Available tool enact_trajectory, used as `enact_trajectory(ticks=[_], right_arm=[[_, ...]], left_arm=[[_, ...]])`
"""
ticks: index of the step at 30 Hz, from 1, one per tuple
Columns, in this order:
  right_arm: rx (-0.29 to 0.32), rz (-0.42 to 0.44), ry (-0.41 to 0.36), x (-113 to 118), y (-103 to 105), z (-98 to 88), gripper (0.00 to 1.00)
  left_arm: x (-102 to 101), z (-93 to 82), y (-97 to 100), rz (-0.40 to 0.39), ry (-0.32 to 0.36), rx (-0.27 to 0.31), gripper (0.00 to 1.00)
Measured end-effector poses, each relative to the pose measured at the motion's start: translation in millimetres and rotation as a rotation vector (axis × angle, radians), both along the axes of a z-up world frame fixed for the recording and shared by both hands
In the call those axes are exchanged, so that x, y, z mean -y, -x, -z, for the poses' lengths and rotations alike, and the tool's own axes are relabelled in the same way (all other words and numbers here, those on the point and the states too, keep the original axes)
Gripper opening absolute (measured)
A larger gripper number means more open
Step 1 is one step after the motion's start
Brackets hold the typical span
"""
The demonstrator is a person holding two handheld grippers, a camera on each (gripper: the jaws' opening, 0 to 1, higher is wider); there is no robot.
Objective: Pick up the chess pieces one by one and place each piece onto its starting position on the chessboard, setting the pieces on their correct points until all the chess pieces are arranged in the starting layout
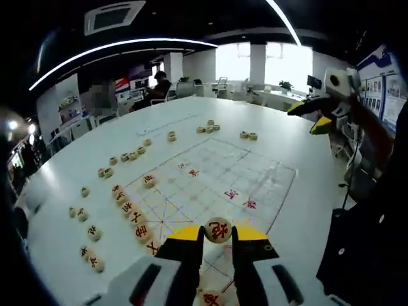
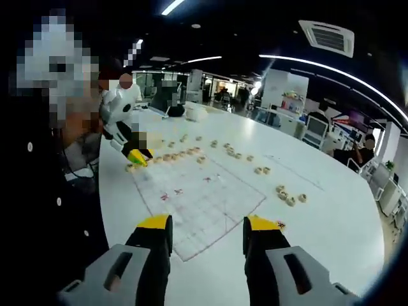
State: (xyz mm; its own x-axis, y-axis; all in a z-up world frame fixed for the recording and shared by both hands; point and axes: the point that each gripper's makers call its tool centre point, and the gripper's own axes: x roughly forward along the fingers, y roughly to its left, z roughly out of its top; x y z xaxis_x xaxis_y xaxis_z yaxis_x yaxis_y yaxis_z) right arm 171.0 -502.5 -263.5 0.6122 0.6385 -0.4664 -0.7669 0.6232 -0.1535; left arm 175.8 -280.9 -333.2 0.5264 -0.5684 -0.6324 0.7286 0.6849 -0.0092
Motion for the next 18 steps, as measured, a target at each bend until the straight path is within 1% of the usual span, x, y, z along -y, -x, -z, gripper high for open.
enact_trajectory(ticks=[2,4,9,12,18], right_arm=[[-0.003,0.003,-0.001,1,1,0.5,0.45],[-0.005,0.007,-0.002,2,1,1.2,0.45],[-0.014,0.010,-0.003,2,1,4.5,0.44],[-0.017,0.008,-0.001,1,1,5.6,0.44],[-0.018,0.009,0.001,2,-1,5.7,0.44]], left_arm=[[-1,9.1,4.8,0.003,-0.030,-0.011,0.20],[-1,16.7,8.0,0.006,-0.045,-0.019,0.20],[0,27.3,10.2,0.010,-0.066,-0.033,0.20],[-1,29.7,9.7,0.012,-0.083,-0.033,0.20],[2,30.2,8.2,0.018,-0.085,-0.032,0.20]])
